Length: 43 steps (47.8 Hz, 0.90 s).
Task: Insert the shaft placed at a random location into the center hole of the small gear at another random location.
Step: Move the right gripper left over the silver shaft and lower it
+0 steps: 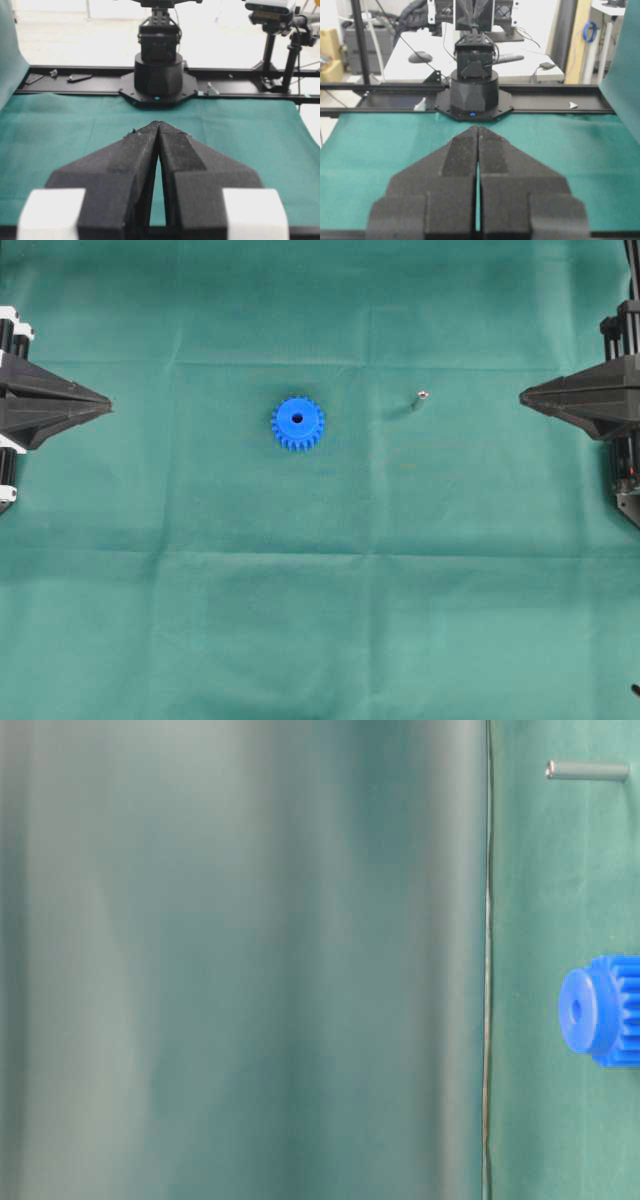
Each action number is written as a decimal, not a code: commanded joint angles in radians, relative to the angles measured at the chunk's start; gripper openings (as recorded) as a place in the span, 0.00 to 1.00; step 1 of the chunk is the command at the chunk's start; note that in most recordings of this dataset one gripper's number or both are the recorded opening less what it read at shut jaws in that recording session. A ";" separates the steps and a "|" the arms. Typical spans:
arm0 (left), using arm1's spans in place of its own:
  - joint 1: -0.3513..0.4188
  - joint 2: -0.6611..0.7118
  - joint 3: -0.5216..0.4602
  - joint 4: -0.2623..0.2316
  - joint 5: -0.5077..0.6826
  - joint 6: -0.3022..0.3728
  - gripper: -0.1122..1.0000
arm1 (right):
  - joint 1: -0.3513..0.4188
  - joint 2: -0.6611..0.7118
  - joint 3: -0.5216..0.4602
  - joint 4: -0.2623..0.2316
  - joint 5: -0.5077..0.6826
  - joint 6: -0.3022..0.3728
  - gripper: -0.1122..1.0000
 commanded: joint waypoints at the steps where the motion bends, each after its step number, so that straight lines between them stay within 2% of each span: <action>1: -0.006 0.012 -0.034 0.009 0.031 -0.012 0.10 | -0.005 0.012 -0.017 -0.005 0.005 0.005 0.11; 17: -0.006 0.006 -0.035 0.012 0.069 -0.006 0.10 | -0.057 0.089 -0.008 -0.005 0.025 0.003 0.11; 24: -0.006 0.005 -0.035 0.014 0.069 0.000 0.10 | -0.112 0.163 0.002 -0.005 0.015 0.003 0.12; 27: -0.006 0.005 -0.035 0.014 0.069 0.000 0.10 | -0.132 0.202 0.005 -0.005 0.003 0.003 0.21; 30: -0.006 0.005 -0.035 0.017 0.069 0.000 0.10 | -0.152 0.249 0.008 -0.005 -0.017 0.003 0.34; 39: -0.006 0.005 -0.034 0.020 0.069 0.002 0.10 | -0.186 0.420 0.031 -0.011 -0.133 -0.032 0.85; 41: -0.006 0.005 -0.034 0.020 0.069 0.003 0.10 | -0.190 0.457 0.035 -0.009 -0.164 -0.040 0.90; 43: -0.006 0.005 -0.034 0.020 0.069 0.003 0.10 | -0.201 0.492 0.040 -0.008 -0.193 -0.041 0.88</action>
